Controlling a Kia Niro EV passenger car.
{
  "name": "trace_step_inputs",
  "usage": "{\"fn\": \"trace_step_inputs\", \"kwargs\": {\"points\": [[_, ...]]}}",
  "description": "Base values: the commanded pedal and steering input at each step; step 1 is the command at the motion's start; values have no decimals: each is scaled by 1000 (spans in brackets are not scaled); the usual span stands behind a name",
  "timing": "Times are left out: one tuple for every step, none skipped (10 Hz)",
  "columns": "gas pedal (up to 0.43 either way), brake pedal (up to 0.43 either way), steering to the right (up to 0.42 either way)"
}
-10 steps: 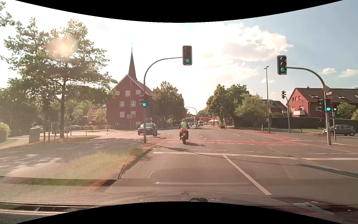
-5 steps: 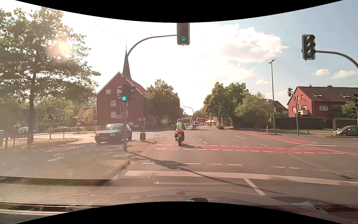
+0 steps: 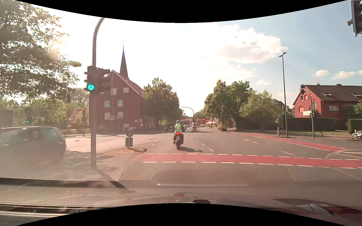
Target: Follow the waypoints while adhering to traffic rules and regulations
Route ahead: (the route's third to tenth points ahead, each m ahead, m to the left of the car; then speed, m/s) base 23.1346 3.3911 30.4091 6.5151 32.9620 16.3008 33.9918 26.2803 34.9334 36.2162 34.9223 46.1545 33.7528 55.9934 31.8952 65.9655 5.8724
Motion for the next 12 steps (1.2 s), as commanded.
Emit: {"fn": "trace_step_inputs", "kwargs": {"points": [[0, 0, 11], [0, 0, 10], [0, 0, 10], [0, 0, 8], [0, 0, 6], [0, 0, 4], [0, 0, 3], [0, 0, 4], [0, 0, 0], [0, 0, -2], [0, 0, -2], [0, 0, -3]]}}
